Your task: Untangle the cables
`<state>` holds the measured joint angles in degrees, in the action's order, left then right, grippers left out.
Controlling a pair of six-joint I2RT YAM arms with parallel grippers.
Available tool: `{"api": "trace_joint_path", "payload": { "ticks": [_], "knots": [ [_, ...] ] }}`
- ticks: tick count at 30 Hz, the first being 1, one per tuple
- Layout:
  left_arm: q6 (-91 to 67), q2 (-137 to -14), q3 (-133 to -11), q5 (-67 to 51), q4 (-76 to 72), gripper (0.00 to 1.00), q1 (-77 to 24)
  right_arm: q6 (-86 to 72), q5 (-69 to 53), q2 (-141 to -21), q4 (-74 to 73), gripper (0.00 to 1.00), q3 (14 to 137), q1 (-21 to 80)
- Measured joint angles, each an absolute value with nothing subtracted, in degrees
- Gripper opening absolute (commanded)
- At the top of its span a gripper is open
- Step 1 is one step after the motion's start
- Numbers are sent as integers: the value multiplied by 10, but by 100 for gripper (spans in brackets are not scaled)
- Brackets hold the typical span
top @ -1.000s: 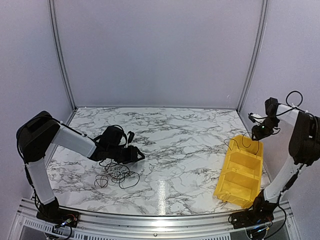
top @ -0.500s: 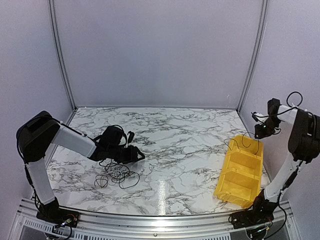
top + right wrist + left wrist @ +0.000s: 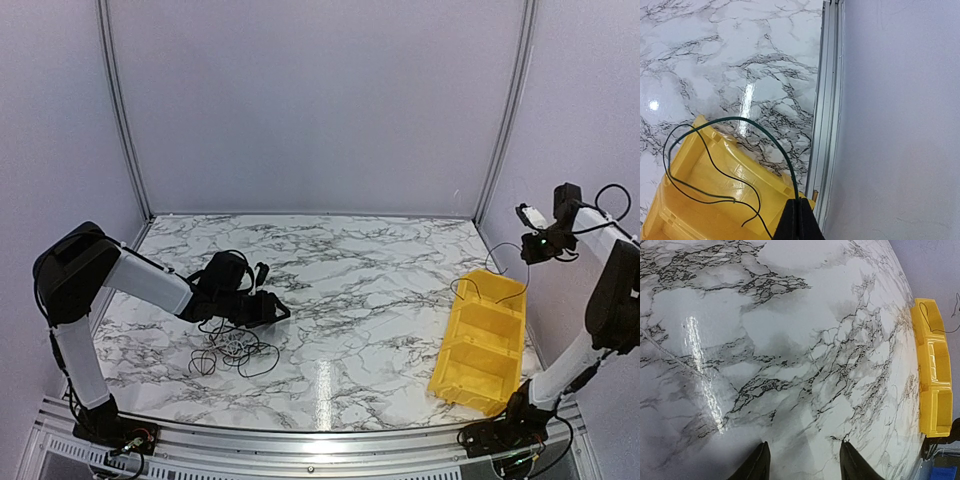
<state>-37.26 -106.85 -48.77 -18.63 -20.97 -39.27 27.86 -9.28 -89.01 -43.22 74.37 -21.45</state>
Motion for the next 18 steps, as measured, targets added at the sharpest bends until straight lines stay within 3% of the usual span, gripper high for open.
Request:
{"api": "trace_joint_path", "payload": {
  "ticks": [5,13,18],
  "knots": [
    [-373,-1069,-488,-190,-211,51,-392,304,-100,-846,-436,0,691,-215],
    [-373,-1069,-488,-190,-211,51,-392,317,-106,-889,-445,0,642,-215],
    [-373,-1069,-488,-190,-211,51,-392,316,-113,-918,-442,9,642,-211]
  ]
}}
